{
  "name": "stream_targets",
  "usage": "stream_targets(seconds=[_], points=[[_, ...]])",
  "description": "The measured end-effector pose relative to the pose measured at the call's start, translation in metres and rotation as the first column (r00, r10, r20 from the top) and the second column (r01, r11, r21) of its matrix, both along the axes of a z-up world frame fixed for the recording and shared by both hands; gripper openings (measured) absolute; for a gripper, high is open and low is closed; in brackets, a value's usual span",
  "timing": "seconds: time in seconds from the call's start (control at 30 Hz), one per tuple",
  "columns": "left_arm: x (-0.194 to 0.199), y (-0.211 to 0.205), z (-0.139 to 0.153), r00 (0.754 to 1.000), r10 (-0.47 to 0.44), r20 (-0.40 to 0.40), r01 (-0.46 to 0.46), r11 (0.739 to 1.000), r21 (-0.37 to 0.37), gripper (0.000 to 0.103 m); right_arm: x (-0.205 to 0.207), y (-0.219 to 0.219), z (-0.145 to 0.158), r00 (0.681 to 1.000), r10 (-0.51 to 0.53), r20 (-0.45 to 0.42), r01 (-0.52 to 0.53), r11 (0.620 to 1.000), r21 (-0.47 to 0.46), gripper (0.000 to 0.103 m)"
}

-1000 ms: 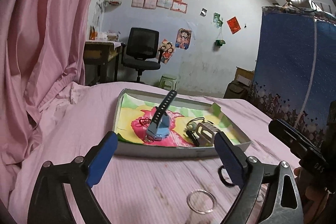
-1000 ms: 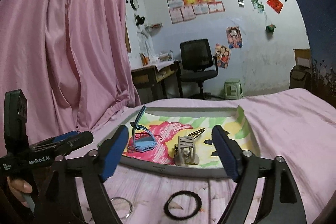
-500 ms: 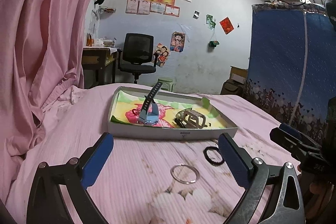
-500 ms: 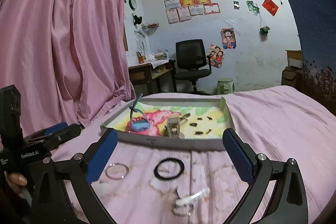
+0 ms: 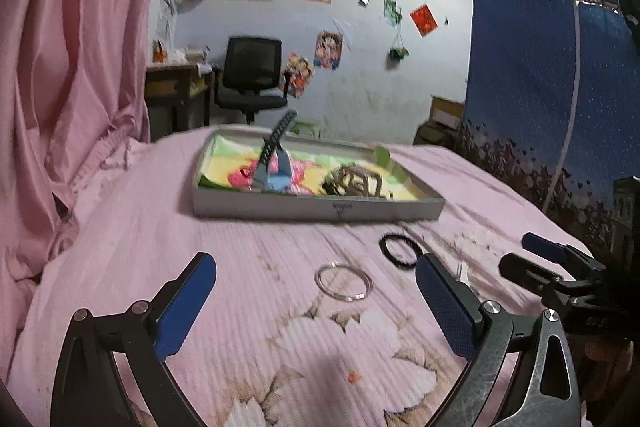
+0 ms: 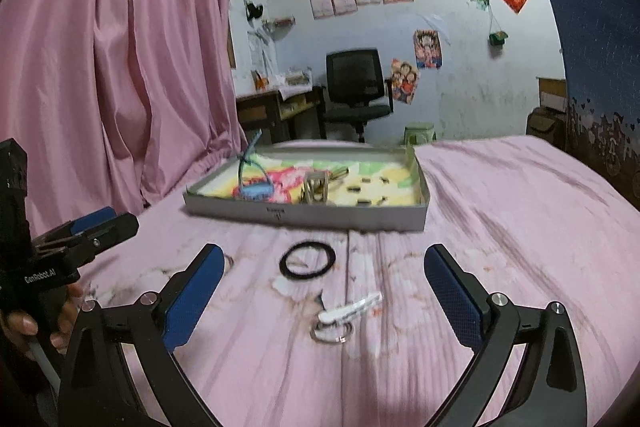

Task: Organize jewelry
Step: 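Withdraw both open tools from the tray toward the remaining items, then grasp the large silver ring with the left tool while the right tool grasps the white plastic clip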

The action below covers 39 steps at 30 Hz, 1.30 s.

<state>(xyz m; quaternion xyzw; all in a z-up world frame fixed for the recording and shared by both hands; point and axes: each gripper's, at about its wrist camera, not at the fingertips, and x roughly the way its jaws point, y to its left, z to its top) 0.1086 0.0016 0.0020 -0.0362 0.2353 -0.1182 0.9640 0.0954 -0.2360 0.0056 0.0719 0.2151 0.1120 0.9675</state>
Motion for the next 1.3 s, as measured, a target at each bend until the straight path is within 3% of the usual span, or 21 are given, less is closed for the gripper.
stream_targets(seconds=[0.33,0.47,0.77,1.07,1.3], points=[[0.019,-0.005,-0.015,0.989,-0.077,-0.123,0.076,0.997,-0.013,0.1,0.017,-0.003,-0.033,0.982,0.017,-0.19,-0.015,1.0,0.012,0.098],[0.027,-0.014,-0.021,0.978,-0.12,-0.171,0.123,0.992,0.005,0.087,0.022,-0.002,-0.038,0.976,0.028,-0.215,-0.023,0.999,0.025,0.097],[0.05,-0.023,-0.026,0.955,-0.157,-0.251,0.169,0.985,0.028,0.071,0.05,0.003,-0.051,0.944,0.042,-0.328,-0.026,0.998,0.053,0.068],[0.063,-0.031,-0.031,0.935,-0.194,-0.297,0.215,0.976,0.041,0.068,0.063,0.013,-0.06,0.926,0.061,-0.374,-0.041,0.997,0.062,0.051],[0.071,-0.038,-0.033,0.925,-0.19,-0.328,0.227,0.971,0.076,0.059,0.066,0.016,-0.064,0.92,0.076,-0.384,-0.053,0.996,0.068,0.037]])
